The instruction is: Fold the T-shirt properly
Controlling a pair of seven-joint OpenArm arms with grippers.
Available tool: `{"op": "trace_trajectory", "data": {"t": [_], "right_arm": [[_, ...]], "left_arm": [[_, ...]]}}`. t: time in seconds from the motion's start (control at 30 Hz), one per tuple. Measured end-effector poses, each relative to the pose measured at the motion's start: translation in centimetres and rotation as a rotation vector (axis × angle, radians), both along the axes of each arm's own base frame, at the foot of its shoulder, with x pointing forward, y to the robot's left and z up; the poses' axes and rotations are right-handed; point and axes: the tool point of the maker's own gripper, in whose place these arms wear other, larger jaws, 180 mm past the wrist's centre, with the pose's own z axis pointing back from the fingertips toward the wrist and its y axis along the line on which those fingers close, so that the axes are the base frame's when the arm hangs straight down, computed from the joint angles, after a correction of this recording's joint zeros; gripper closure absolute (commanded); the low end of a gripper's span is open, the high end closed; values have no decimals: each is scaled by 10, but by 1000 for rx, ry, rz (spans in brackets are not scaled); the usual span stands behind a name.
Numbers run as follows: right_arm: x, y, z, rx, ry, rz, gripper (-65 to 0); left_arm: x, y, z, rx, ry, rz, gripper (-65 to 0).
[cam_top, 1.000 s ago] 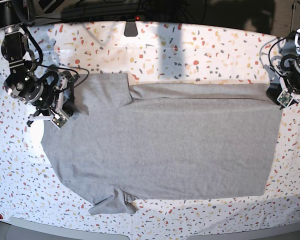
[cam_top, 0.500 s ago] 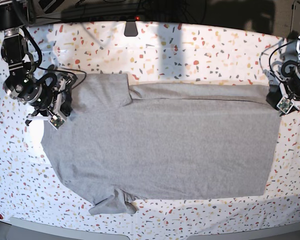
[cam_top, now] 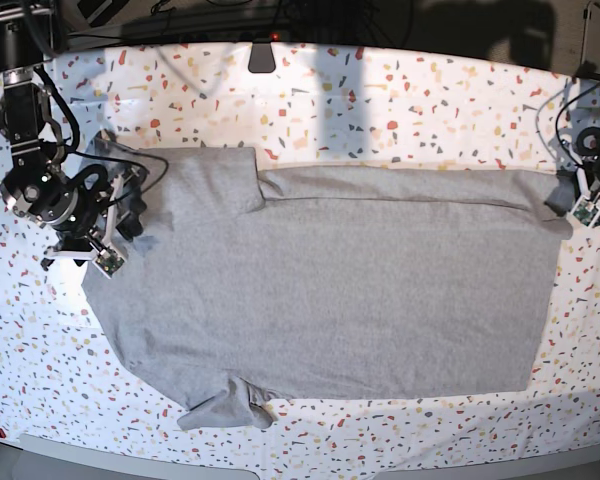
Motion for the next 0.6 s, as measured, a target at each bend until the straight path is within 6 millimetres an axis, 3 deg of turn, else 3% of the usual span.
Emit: {"op": "trace_trajectory", "data": {"t": [0.13,0.23,0.5,0.6], "right_arm": [[0,-1,17,-46,-23,23,-225],[-13,0,19,-82,-13,49,-225],[-50,24,16,-98,22,125,-225],[-64,30,13,-111,50,140,-225]], "left_arm": [[-5,14,0,44,35,33,-189],[-13,13,-7,70,76,8,-189],[-50,-36,-6,140,93,-215,-189],[-60,-44,-10,156,100,-279,-189]]}}
